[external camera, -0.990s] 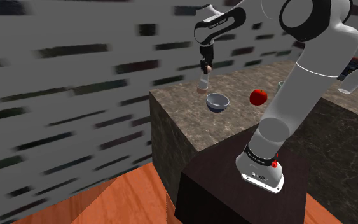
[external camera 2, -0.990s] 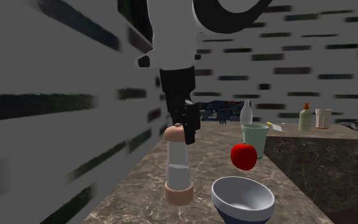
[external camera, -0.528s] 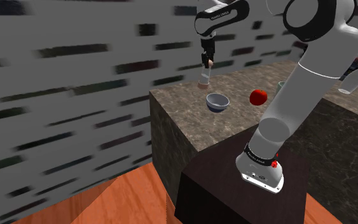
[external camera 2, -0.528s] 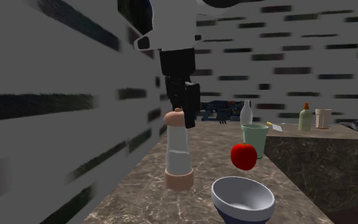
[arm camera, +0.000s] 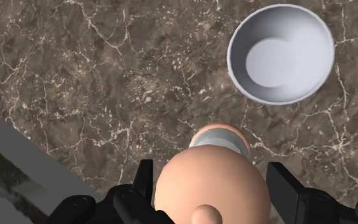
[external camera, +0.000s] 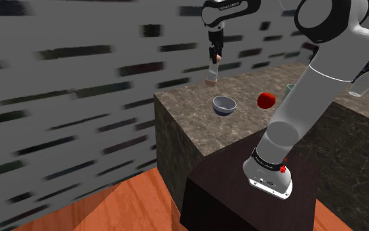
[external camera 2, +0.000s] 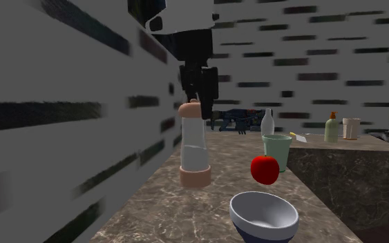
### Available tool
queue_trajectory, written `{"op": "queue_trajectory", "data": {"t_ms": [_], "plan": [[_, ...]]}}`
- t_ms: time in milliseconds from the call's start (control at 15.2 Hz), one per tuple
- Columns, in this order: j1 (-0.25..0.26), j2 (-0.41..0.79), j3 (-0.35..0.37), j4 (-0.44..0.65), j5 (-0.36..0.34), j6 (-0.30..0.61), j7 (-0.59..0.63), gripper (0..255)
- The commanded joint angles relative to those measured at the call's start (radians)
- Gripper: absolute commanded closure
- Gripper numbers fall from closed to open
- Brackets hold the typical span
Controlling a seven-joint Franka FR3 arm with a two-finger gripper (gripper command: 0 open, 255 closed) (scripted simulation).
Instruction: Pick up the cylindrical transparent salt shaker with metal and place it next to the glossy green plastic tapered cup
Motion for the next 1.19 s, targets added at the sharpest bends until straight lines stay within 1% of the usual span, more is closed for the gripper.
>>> {"op": "queue_trajectory", "data": {"t_ms": [0, 1122], "plan": [[0.001, -0.002, 0.001, 0.027, 0.002, -0.029, -0.007, 255], [0.006, 0.017, 0.008, 0.274, 0.014, -0.249, -0.067, 255]]}}
